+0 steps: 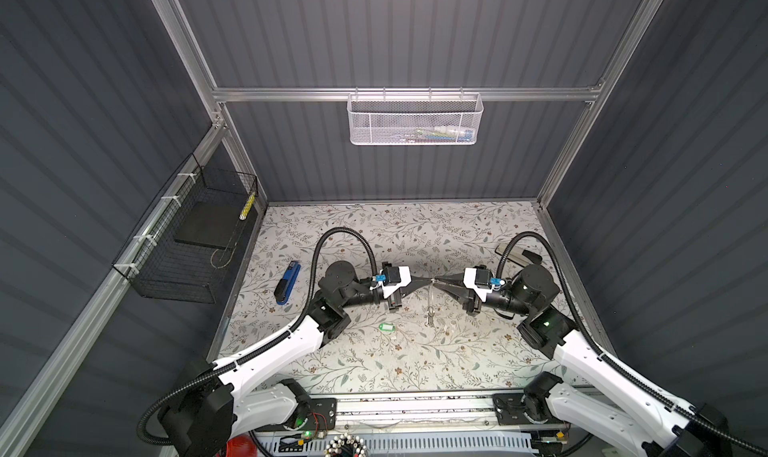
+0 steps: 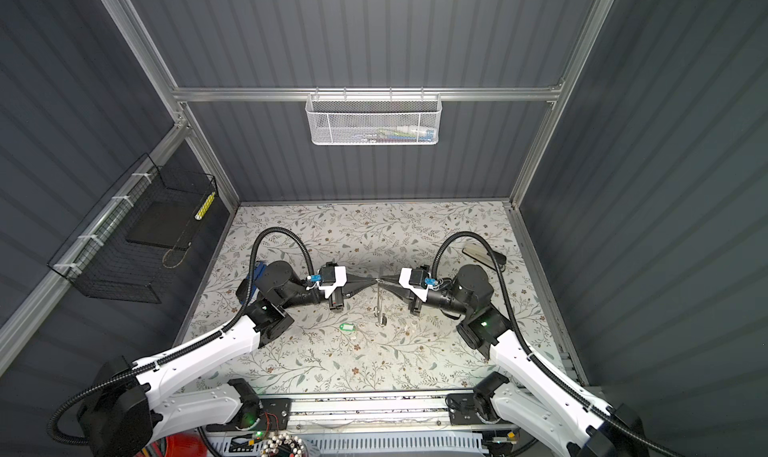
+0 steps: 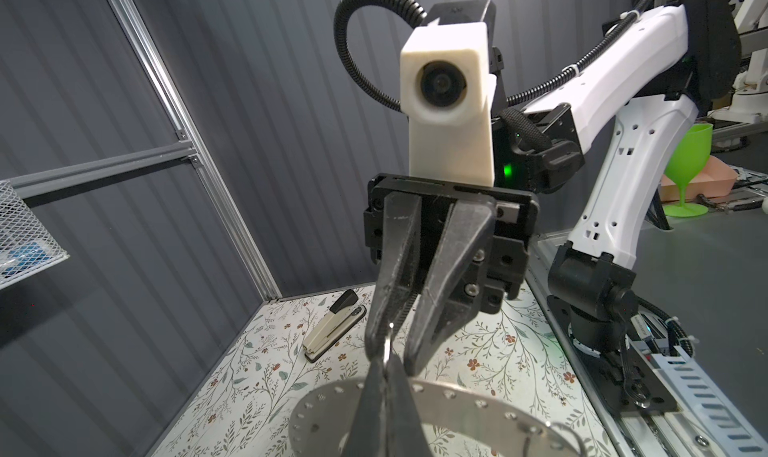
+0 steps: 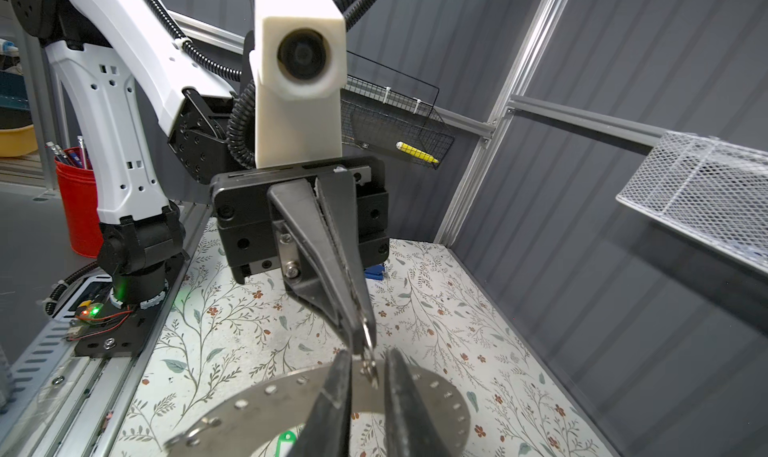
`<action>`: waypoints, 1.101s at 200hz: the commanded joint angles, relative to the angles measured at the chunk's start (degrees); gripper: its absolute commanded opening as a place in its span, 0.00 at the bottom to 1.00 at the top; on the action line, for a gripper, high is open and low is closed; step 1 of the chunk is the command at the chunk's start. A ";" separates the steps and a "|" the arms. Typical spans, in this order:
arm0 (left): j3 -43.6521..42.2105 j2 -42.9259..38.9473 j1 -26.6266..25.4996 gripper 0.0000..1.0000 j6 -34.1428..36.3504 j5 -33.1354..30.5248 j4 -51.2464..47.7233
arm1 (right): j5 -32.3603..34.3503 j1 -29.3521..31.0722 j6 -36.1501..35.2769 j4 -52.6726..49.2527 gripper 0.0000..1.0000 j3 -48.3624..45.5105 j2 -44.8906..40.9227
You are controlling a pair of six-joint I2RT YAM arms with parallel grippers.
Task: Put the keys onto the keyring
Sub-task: 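Open and withdraw the left gripper while the right gripper holds the plate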
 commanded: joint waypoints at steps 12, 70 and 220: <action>3.16 0.33 0.49 0.00 -0.21 2.15 -0.19 | -3.03 -0.61 0.42 -0.26 0.12 1.93 0.39; 4.10 0.01 0.60 0.00 2.14 1.98 -4.36 | -4.43 -1.13 -0.42 -1.58 0.00 2.46 0.30; 12.35 -3.32 0.55 0.43 27.31 -9.41 -38.58 | 6.06 -0.55 -13.42 -17.82 0.00 5.08 -1.40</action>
